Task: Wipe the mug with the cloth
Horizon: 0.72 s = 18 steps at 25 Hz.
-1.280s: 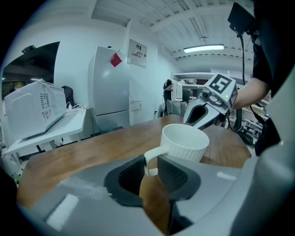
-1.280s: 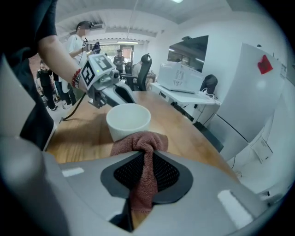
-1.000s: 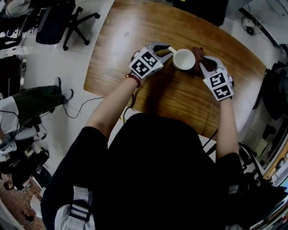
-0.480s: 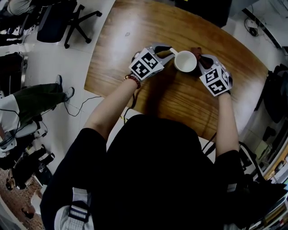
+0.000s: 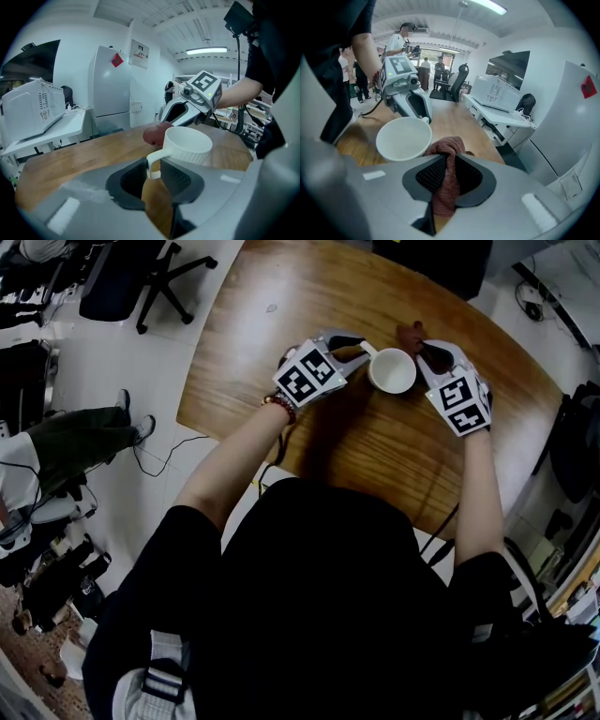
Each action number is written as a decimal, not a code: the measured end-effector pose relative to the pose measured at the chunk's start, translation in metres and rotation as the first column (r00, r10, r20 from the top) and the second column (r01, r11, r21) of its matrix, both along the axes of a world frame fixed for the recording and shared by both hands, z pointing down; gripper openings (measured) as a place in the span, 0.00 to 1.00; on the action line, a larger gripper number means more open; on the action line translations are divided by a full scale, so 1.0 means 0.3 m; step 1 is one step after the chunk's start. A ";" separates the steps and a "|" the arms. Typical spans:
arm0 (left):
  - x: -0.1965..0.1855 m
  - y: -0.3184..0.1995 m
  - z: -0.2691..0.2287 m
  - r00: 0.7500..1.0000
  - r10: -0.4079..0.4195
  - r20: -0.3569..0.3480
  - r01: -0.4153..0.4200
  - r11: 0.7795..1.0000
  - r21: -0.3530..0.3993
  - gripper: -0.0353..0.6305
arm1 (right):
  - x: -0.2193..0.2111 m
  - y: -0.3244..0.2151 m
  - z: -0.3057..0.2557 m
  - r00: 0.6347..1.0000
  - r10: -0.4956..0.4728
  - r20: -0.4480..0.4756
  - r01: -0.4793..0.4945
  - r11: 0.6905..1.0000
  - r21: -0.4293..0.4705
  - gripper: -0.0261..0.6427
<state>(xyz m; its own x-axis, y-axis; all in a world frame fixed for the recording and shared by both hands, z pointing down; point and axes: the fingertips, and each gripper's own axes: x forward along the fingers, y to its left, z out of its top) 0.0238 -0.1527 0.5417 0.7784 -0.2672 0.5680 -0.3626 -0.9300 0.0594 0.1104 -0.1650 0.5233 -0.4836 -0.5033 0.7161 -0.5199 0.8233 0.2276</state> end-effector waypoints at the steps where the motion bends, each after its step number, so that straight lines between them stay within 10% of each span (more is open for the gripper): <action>1: 0.000 0.000 0.000 1.000 0.000 -0.001 0.000 1.000 0.000 0.18 | -0.010 -0.005 -0.007 1.000 -0.008 0.001 0.008 1.000 0.004 0.13; 18: 0.007 -0.004 0.000 1.000 0.009 -0.021 -0.009 1.000 -0.003 0.18 | -0.028 -0.009 0.082 1.000 0.019 0.004 -0.019 0.998 -0.059 0.12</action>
